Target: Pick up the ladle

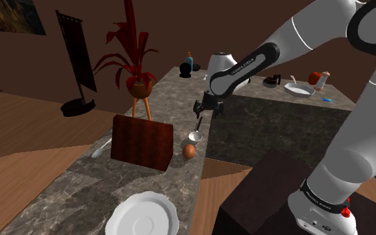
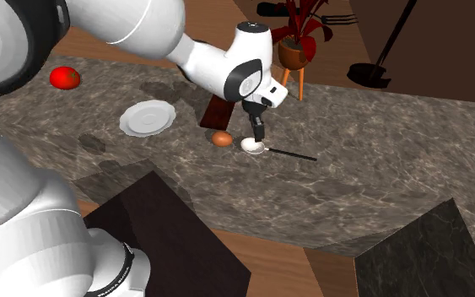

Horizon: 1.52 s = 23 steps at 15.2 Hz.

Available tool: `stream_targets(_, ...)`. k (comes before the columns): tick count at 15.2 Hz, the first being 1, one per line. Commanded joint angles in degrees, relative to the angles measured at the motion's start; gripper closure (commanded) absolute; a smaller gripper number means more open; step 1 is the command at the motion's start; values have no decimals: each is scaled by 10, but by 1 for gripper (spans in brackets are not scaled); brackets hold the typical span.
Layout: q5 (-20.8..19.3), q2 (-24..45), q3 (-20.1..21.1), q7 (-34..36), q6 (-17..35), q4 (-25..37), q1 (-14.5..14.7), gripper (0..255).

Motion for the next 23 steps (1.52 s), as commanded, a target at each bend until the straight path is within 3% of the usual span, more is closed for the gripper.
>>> stream_targets(1, -17, 43, -6, 44, 18, 28, 1, 0)
stream_targets(11, -53, 250, -72, 199, 86, 179, 21, 0)
stream_targets(21, -60, 303, -81, 208, 127, 192, 27, 0)
stream_targets(22, -60, 304, -81, 209, 127, 192, 27, 255)
stream_targets(23, -60, 304, -81, 209, 127, 193, 28, 255)
